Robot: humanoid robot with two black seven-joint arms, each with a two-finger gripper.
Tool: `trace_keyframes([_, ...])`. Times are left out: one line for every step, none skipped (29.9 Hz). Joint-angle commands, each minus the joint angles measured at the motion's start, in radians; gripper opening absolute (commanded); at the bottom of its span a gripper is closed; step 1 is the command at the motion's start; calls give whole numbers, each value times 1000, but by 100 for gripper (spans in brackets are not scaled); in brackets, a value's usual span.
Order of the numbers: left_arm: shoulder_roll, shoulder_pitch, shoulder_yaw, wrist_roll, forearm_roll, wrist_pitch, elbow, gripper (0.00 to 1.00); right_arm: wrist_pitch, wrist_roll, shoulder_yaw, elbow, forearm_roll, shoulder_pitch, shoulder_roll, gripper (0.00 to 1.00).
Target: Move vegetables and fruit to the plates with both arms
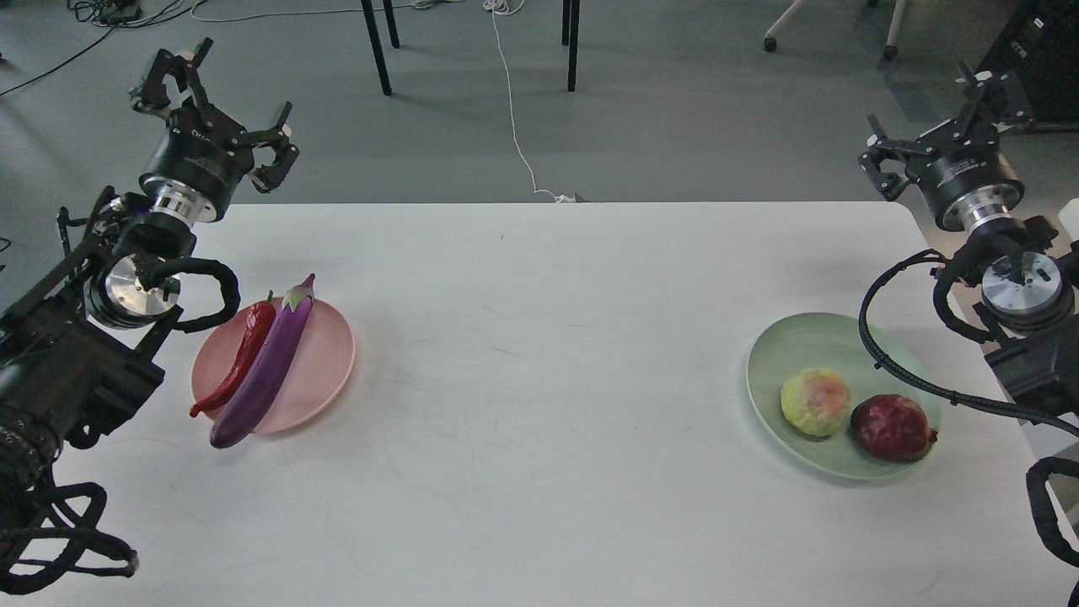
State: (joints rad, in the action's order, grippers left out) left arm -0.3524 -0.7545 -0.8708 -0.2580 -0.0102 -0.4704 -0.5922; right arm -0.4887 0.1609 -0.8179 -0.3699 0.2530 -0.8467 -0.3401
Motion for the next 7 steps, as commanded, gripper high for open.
trace_keyframes([21,35,3,-4,-1,-2,0,98,0,15,2,6,0,11,12,99])
trace_keyframes([24,40,3,-4,1,-2,2,98,0,17,5,6,0,11,13,99])
trace_keyframes([29,47,3,-4,1,-2,2,98,0,17,6,5,0,11,12,99])
trace_keyframes([33,56,3,-6,-1,-2,2,98,0,17,8,2,0,11,12,99])
trace_keyframes([38,60,3,-6,1,-2,2,98,0,17,10,-1,0,12,12,99])
trace_keyframes([39,60,3,-6,-1,-2,2,98,0,17,8,-1,0,12,12,99])
trace_keyframes([41,58,1,-6,-1,-2,0,98,0,17,6,0,0,12,12,99])
